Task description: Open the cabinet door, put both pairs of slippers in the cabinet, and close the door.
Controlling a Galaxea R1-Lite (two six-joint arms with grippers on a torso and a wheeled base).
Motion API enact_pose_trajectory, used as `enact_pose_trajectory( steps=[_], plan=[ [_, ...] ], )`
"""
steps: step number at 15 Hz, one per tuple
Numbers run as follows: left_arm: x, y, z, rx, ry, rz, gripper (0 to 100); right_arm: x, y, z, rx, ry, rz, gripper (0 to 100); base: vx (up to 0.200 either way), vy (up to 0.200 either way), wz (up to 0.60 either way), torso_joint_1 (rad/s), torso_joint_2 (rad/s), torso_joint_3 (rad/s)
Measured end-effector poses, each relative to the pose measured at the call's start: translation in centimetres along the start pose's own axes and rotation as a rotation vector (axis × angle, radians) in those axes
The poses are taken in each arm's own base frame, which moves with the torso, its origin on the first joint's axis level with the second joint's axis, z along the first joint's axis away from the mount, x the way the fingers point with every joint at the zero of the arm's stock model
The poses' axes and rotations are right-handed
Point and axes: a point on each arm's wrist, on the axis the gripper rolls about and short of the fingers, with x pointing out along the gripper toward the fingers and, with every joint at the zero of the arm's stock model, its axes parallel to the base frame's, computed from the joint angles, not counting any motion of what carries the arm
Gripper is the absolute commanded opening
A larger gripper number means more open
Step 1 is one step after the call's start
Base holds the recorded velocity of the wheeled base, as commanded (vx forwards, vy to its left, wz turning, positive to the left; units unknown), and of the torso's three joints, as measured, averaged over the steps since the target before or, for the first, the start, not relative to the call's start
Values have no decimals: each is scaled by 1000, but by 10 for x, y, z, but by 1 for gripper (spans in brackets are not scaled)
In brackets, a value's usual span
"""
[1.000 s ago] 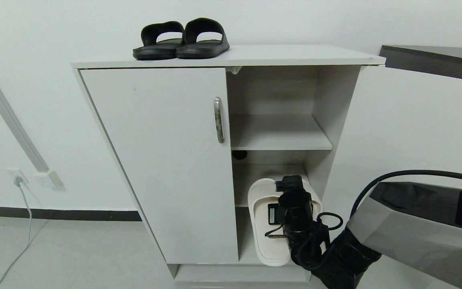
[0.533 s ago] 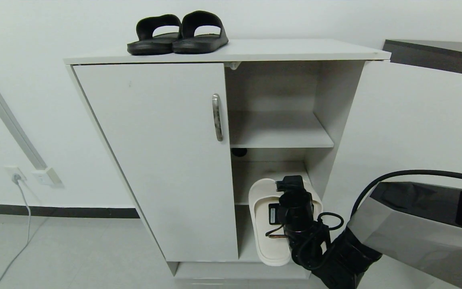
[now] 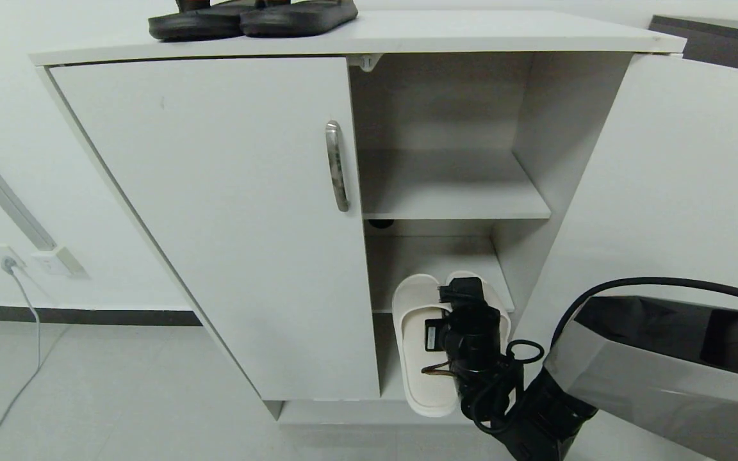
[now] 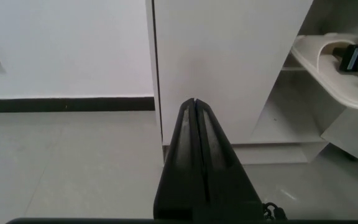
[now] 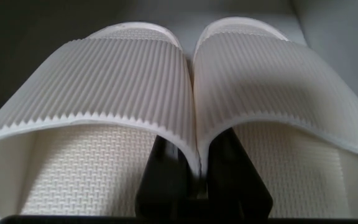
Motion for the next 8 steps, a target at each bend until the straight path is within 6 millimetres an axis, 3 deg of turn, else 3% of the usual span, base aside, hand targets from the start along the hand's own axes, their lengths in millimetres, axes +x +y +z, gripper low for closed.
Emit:
enact_pose_trajectory(
  steps=[3, 8],
  plan=[
    [0, 0, 0, -1, 0, 0, 0, 2, -1, 1, -45, -123, 2, 0, 0, 0, 0, -1, 1, -17],
    [0, 0, 0, -1, 0, 0, 0, 6, -4, -15, -72, -99, -9, 0, 0, 0, 0, 0, 0, 0]
  ],
)
